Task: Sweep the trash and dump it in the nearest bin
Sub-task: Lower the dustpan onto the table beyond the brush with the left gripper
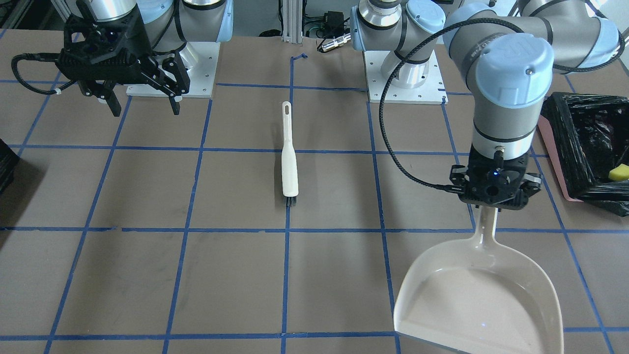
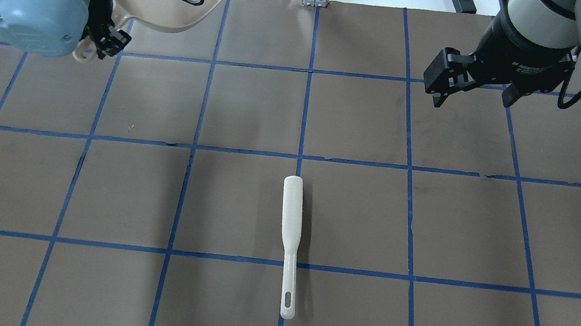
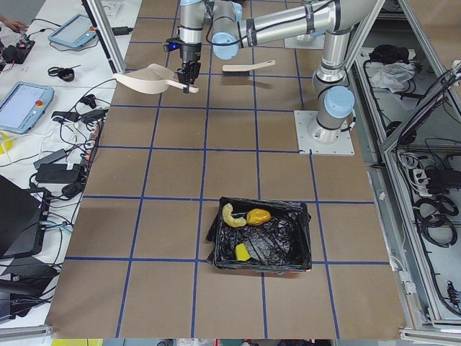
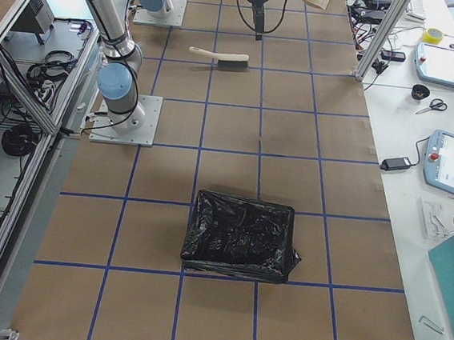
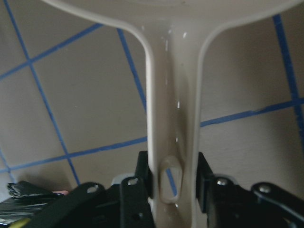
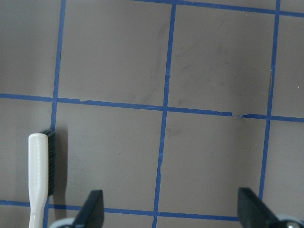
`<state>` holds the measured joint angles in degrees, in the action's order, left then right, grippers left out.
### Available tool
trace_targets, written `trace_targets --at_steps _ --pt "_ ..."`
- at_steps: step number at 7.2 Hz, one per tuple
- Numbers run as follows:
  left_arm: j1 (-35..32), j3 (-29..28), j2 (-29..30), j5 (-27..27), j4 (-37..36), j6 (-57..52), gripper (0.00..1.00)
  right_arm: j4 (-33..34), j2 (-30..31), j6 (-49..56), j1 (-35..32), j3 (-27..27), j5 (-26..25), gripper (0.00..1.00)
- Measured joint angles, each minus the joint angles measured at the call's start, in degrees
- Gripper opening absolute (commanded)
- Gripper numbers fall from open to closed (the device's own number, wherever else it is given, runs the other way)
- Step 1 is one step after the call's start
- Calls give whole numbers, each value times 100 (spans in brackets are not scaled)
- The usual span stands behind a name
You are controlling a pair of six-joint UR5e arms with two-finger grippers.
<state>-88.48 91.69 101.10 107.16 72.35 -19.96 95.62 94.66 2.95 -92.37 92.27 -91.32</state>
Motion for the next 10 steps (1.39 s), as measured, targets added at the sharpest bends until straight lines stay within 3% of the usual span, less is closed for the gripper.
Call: trace_targets --at_steps 3,5,8,10 --pt "-463 -399 68 -1562 1636 1586 0 -6 5 0 0 0 0 100" --pt "-804 -597 199 -2299 2161 1934 0 -1 8 -4 0 -3 0 100" --pt "-1281 -704 641 -2745 2192 2294 0 -2 6 -2 0 1 2 100" --pt "-1484 -872 1006 -2887 1792 2487 0 7 1 -5 0 1 2 100"
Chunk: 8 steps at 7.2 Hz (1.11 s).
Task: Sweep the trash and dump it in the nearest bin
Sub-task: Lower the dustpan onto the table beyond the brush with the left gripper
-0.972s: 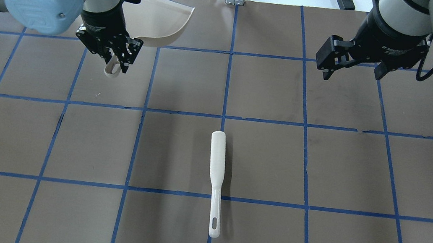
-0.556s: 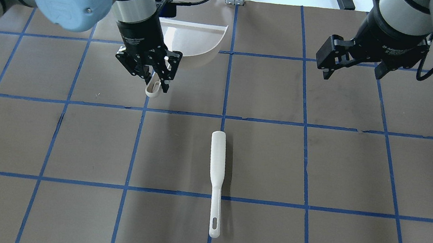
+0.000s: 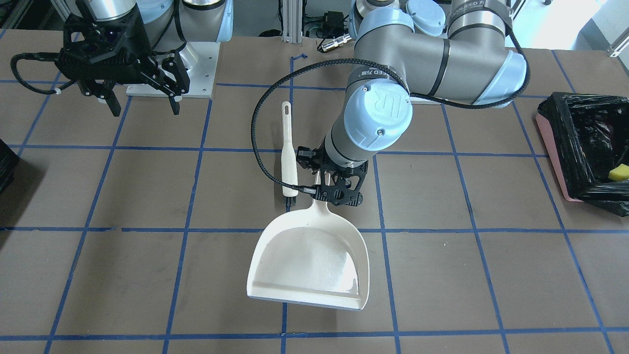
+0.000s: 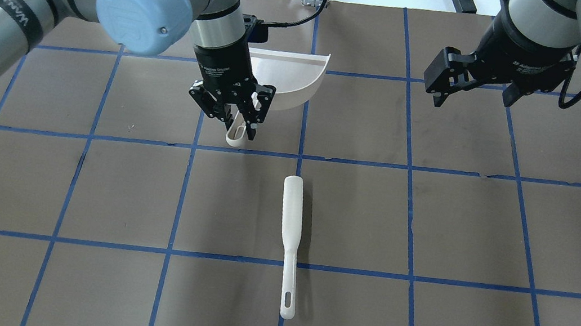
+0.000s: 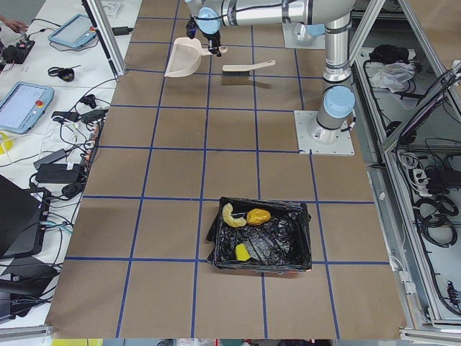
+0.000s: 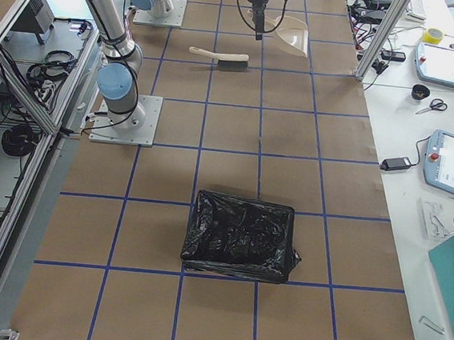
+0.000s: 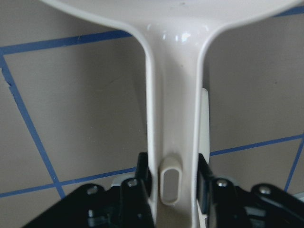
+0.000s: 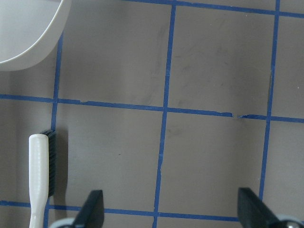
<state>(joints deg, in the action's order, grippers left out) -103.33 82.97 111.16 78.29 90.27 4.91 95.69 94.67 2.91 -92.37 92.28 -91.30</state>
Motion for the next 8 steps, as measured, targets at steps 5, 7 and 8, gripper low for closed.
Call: trace_targets --at_steps 5,7,8 --pt "-266 -78 848 -33 -1171 393 0 -1 -1 1 0 0 -2 100" --pt "-314 -79 1035 67 -1313 541 0 -6 -3 7 0 0 -2 100" --pt "-328 -78 1066 187 -1296 545 0 -7 -4 8 0 0 -2 100"
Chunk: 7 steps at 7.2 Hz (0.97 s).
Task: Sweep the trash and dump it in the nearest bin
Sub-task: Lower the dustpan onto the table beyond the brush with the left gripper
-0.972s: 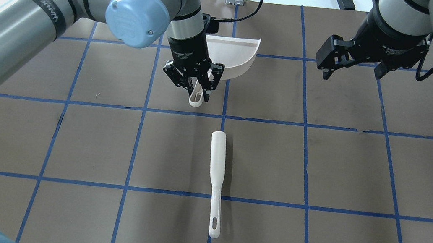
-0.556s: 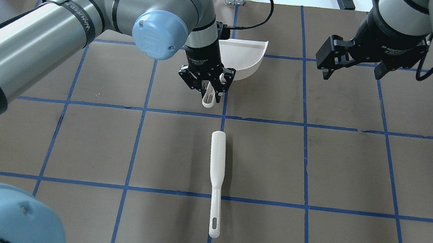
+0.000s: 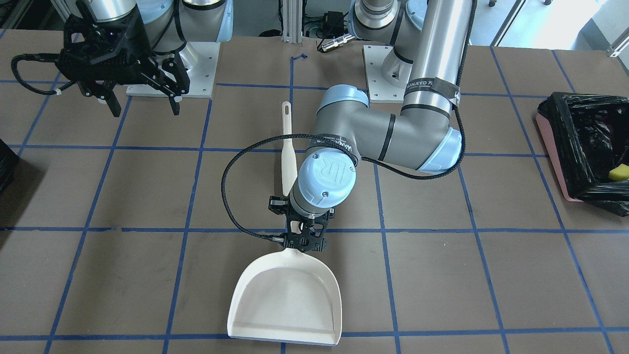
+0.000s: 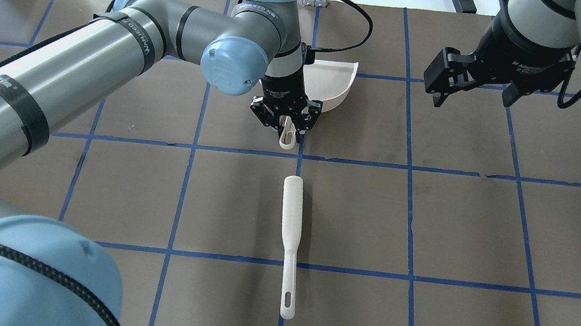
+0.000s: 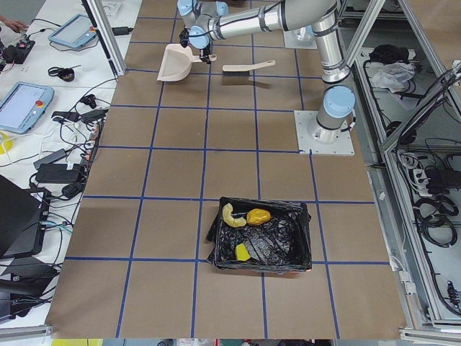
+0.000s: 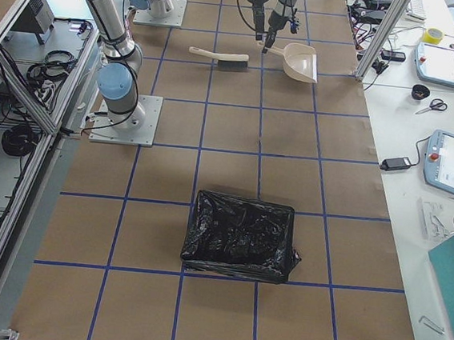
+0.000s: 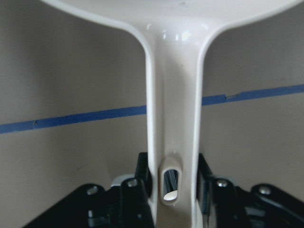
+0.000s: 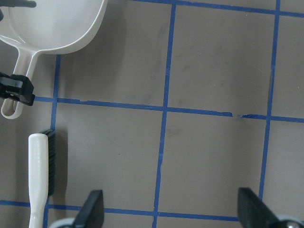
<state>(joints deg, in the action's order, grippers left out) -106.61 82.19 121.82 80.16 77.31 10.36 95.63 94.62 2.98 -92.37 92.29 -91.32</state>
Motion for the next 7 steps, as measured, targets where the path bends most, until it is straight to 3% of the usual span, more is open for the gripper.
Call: trace_targets --at_steps 7 --pt "-142 4 79 88 -51 246 0 0 0 0 0 7 0 100"
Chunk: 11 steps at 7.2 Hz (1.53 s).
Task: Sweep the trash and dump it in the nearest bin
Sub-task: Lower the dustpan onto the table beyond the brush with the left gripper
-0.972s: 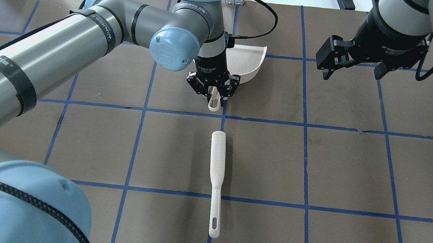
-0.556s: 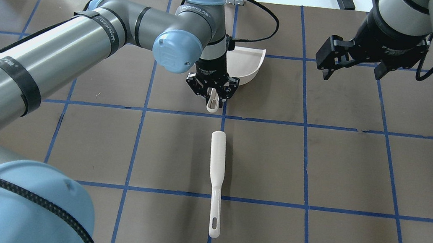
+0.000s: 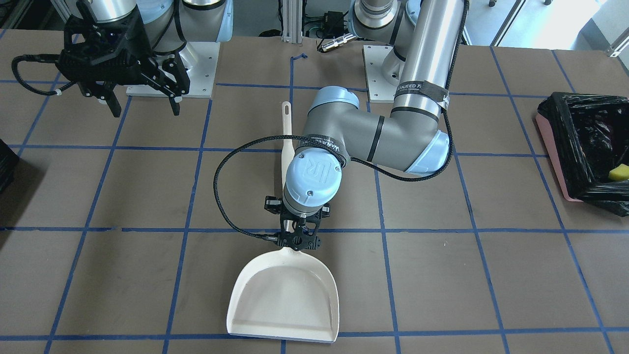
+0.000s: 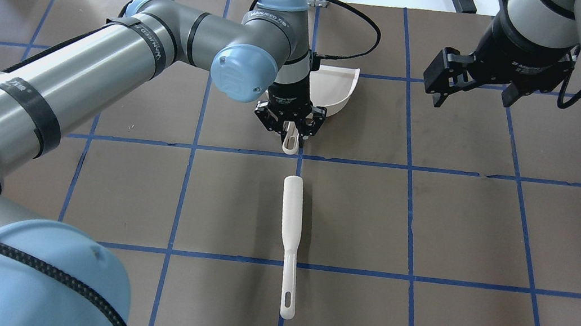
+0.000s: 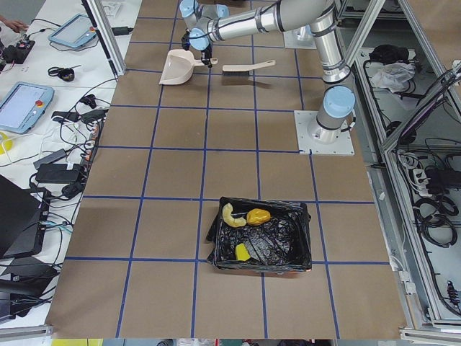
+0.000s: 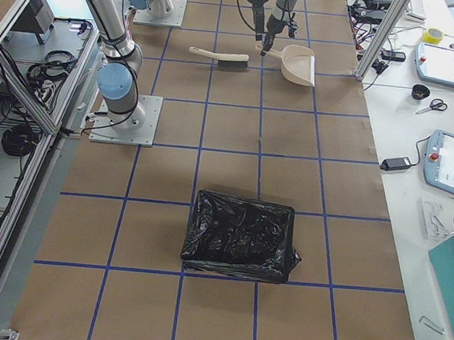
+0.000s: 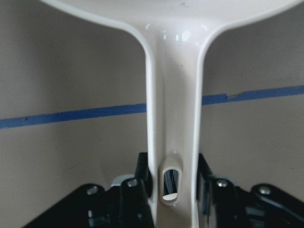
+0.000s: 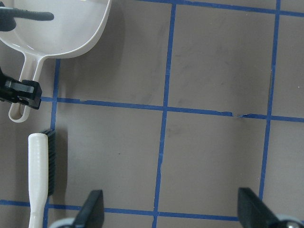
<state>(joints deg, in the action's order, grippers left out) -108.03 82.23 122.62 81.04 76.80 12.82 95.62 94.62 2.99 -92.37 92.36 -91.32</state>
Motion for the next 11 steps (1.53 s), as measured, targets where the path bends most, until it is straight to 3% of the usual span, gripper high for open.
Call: trace_targets --at_steps 2,4,5,9,11 --pt "-44 3 23 -15 -6 221 40 -6 3 0 2 8 0 100" --pt "-104 16 25 -22 -10 505 89 -8 4 0 8 25 0 100" --pt "-136 21 14 -20 -33 598 100 -9 4 0 8 32 0 100" --pt "-126 2 -418 -125 -145 379 100 -5 5 0 9 36 -2 100" --pt "257 -5 -866 -126 -70 -150 100 -8 8 4 9 37 0 100"
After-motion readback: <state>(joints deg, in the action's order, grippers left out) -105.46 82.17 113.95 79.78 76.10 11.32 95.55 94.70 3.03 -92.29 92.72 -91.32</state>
